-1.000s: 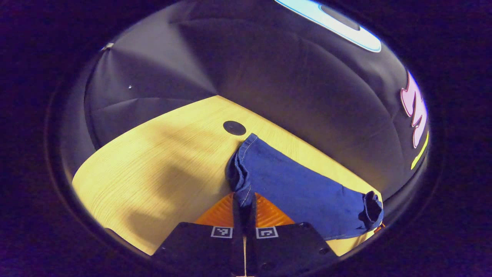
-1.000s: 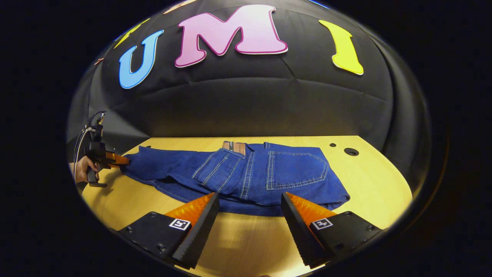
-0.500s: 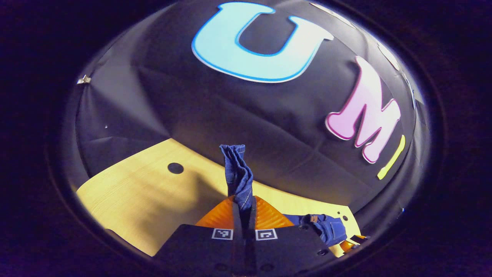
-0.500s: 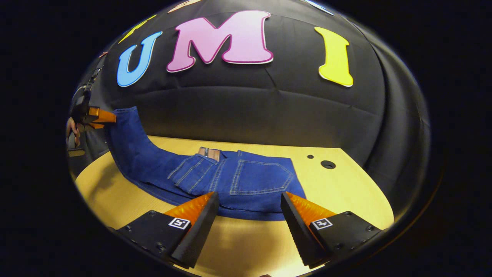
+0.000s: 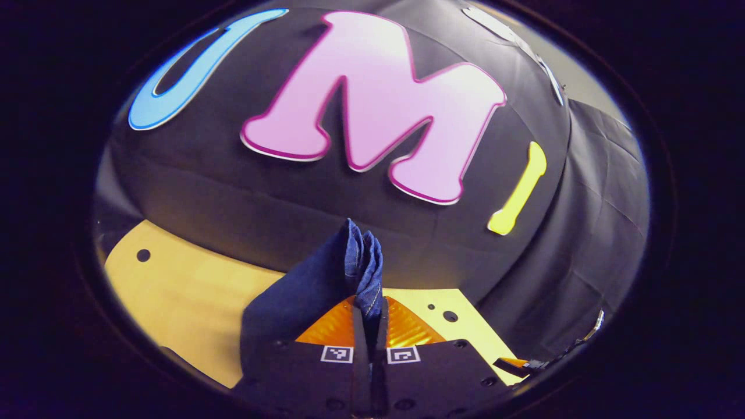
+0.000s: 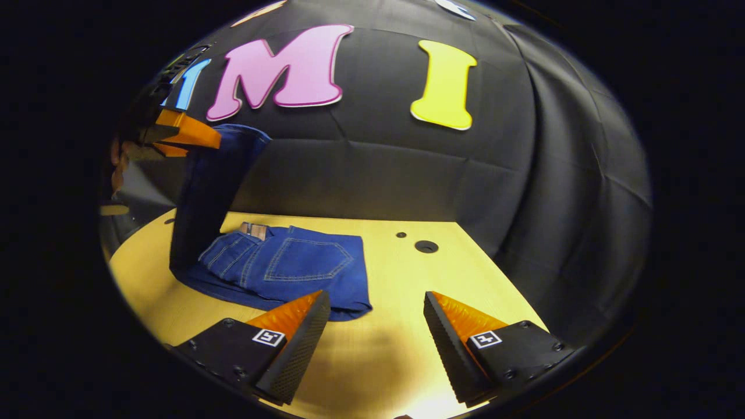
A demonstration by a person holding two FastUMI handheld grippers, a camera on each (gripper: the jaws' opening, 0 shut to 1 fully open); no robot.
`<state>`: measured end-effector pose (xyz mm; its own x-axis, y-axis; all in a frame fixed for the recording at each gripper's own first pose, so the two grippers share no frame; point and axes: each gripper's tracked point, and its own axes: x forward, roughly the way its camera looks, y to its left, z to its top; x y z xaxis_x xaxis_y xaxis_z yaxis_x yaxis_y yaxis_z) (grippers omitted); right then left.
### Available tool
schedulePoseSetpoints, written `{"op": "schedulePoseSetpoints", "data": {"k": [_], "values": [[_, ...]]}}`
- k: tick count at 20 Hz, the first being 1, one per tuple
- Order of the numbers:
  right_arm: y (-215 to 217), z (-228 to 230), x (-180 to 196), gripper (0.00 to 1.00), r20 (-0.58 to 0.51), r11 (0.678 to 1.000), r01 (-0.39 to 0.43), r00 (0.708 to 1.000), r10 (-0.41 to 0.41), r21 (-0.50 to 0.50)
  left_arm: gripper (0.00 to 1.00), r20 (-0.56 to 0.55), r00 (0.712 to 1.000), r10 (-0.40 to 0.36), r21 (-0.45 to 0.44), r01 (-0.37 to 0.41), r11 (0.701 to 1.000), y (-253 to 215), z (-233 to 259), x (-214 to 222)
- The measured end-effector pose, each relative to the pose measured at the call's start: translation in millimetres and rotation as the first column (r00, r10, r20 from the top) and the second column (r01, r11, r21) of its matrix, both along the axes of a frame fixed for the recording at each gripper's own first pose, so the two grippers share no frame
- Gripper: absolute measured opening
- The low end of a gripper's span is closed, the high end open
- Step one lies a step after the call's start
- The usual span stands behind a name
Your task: Grasp the waist and the cuffs of the jeans and fold them to make the two legs overlap; first hold the waist and fold one-third of the jeans toward the cuffs, then hold the cuffs and fold the remaining one-third in the same direction to finish folding.
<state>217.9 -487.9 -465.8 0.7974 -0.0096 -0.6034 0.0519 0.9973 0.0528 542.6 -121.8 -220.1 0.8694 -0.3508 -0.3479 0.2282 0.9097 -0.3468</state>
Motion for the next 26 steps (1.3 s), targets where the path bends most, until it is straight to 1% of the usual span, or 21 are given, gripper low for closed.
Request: {"op": "schedulePoseSetpoints", "data": {"k": [3, 6, 7, 8, 10, 12, 13, 14, 15, 16, 19, 21, 24, 26], "values": [[-19.2, 3.9, -15.4, 0.99, -0.005, 0.999, 0.053, 0.999, -0.052, 0.012, 0.07, -0.055, 0.995, -0.086, 0.025, 0.087, 0.996, -73.4, -41.1, 0.8], [-23.8, 6.0, -31.6, 0.98, -0.011, 0.997, 0.064, 0.998, -0.064, 0.036, 0.08, -0.124, 0.985, -0.119, 0.086, 0.130, 0.988, -110.0, -98.0, 15.4], [-22.0, 5.4, -37.2, 0.98, -0.016, 0.997, 0.061, 0.998, -0.060, 0.040, 0.12, -0.149, 0.982, -0.115, 0.114, 0.133, 0.985, -117.1, -111.1, 15.9], [-23.5, 5.8, -43.1, 0.98, -0.018, 0.998, 0.059, 0.998, -0.058, 0.036, 0.14, -0.158, 0.981, -0.115, 0.132, 0.136, 0.982, -124.0, -121.3, 18.7], [-21.0, 7.4, -53.0, 0.98, -0.017, 0.998, 0.049, 0.999, -0.049, 0.025, 0.23, -0.173, 0.975, -0.142, 0.115, 0.163, 0.980, -131.9, -129.7, 17.1], [-18.9, 10.0, -59.8, 0.98, -0.020, 0.999, 0.044, 0.999, -0.044, 0.021, 0.41, -0.153, 0.971, -0.182, 0.048, 0.191, 0.980, -148.3, -128.0, 13.1], [-18.3, 13.1, -63.6, 0.98, -0.022, 0.999, 0.046, 0.999, -0.046, 0.020, 0.68, -0.132, 0.972, -0.195, 0.022, 0.199, 0.980, -148.0, -119.7, 4.5], [-17.2, 17.9, -66.0, 0.98, -0.019, 0.998, 0.052, 0.998, -0.051, 0.023, 0.77, -0.104, 0.974, -0.203, 0.007, 0.205, 0.979, -143.0, -108.8, -3.4], [-17.0, 25.6, -67.1, 0.98, -0.008, 0.998, 0.064, 0.998, -0.064, 0.026, 0.90, -0.073, 0.978, -0.198, 0.005, 0.199, 0.980, -132.9, -95.4, -7.1], [-15.6, 36.1, -65.6, 0.98, 0.012, 0.997, 0.076, 0.997, -0.076, 0.034, 0.95, -0.038, 0.981, -0.189, 0.009, 0.189, 0.982, -118.0, -79.6, -12.7], [-9.5, 78.4, -71.3, 0.97, 0.050, 0.994, 0.096, 0.994, -0.099, 0.056, 0.97, 0.088, 0.985, -0.147, 0.028, 0.145, 0.989, -71.6, -21.2, -39.5], [-2.6, 112.7, -73.8, 0.97, 0.081, 0.994, 0.095, 0.992, -0.099, 0.050, 0.97, 0.184, 0.977, -0.105, 0.057, 0.096, 0.994, -30.4, 25.5, -68.0], [11.8, 168.5, -83.0, 0.97, 0.125, 0.996, 0.081, 0.988, -0.086, 0.044, 0.96, 0.283, 0.959, -0.007, 0.114, -0.027, 0.993, 33.3, 91.4, -122.4], [23.0, 205.1, -88.7, 0.97, 0.149, 0.996, 0.073, 0.986, -0.080, 0.053, 0.96, 0.320, 0.945, 0.059, 0.146, -0.111, 0.983, 71.0, 121.3, -165.1]]}}
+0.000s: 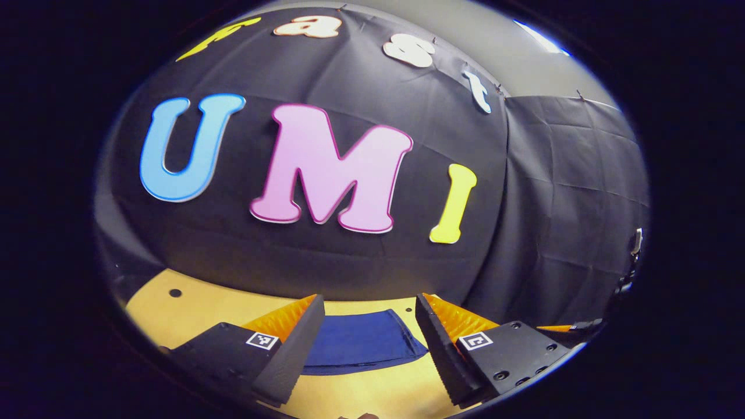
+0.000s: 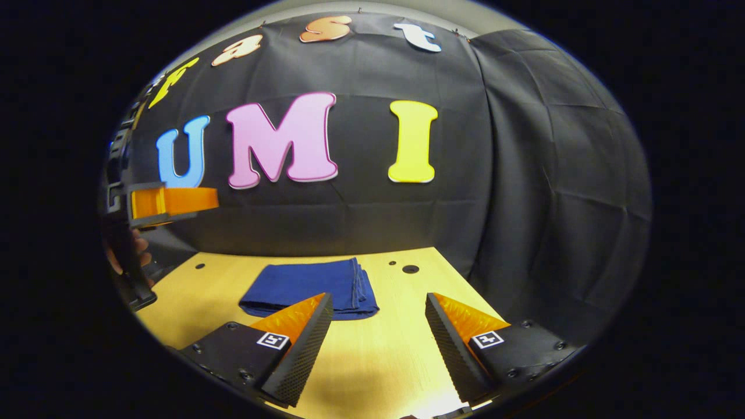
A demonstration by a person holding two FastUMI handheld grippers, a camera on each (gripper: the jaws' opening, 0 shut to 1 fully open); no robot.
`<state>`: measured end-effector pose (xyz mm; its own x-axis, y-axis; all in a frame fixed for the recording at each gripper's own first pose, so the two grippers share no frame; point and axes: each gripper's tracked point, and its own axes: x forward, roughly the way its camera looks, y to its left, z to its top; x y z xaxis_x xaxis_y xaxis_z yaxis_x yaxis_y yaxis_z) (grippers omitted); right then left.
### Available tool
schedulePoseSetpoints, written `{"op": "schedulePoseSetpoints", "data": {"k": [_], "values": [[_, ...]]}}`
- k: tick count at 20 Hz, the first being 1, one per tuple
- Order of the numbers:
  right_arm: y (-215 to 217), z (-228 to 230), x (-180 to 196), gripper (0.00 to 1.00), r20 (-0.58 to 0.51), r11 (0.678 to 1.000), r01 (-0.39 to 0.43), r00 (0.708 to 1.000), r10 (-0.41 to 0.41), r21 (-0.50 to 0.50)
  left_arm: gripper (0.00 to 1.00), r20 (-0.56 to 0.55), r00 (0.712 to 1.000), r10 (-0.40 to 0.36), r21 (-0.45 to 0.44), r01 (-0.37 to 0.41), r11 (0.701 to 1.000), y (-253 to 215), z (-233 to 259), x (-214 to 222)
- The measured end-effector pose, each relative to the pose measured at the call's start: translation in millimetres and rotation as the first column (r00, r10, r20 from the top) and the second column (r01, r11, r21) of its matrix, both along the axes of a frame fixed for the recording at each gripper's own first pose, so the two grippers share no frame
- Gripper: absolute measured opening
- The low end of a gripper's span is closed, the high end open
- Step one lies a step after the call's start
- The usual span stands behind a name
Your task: Grasp the waist and the cuffs of the jeans and fold them to make the two legs overlap; first hold the waist and fold one-third of the jeans toward the cuffs, then hold the cuffs and fold the remaining one-third in the same direction to finish folding.
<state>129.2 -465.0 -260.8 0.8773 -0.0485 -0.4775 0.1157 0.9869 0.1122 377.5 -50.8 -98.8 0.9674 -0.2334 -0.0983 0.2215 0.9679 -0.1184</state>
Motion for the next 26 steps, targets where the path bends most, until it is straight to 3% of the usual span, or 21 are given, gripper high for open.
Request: {"op": "schedulePoseSetpoints", "data": {"k": [1, 7, 10, 12, 17, 19, 25, 26], "values": [[5.2, 20.1, -2.4, 0.97, 0.018, 1.000, -0.004, 1.000, 0.004, 0.003, 1.00, 0.013, 0.999, 0.033, 0.016, -0.033, 0.999, 23.3, 9.4, -23.8], [51.6, 119.9, -30.4, 0.97, 0.125, 0.996, -0.087, 0.988, 0.089, -0.020, 0.96, 0.020, 0.985, 0.173, 0.088, -0.174, 0.981, 126.3, 41.0, -151.4], [76.6, 151.5, -59.6, 0.97, 0.158, 0.993, -0.115, 0.980, 0.118, -0.031, 0.96, 0.002, 0.965, 0.262, 0.059, -0.262, 0.963, 163.7, 38.8, -196.1], [88.5, 165.8, -75.9, 0.97, 0.181, 0.991, -0.126, 0.975, 0.132, -0.044, 0.96, -0.017, 0.963, 0.270, 0.036, -0.269, 0.962, 165.0, 34.2, -221.5], [99.8, 187.4, -87.5, 0.93, 0.248, 0.989, -0.132, 0.958, 0.145, -0.068, 0.96, 0.024, 0.958, 0.287, 0.118, -0.288, 0.950, 165.3, 42.0, -243.7], [101.7, 190.7, -88.5, 0.96, 0.257, 0.987, -0.146, 0.953, 0.158, -0.064, 0.96, 0.037, 0.958, 0.284, 0.112, -0.286, 0.952, 158.0, 49.0, -243.5], [96.8, 207.1, -79.7, 0.93, 0.283, 0.981, -0.185, 0.940, 0.192, -0.049, 0.96, 0.104, 0.951, 0.290, 0.145, -0.303, 0.942, 141.3, 75.6, -238.9], [97.6, 206.0, -81.9, 0.99, 0.284, 0.980, -0.195, 0.938, 0.199, -0.042, 0.96, 0.100, 0.949, 0.298, 0.147, -0.310, 0.939, 141.0, 75.2, -239.9]]}}
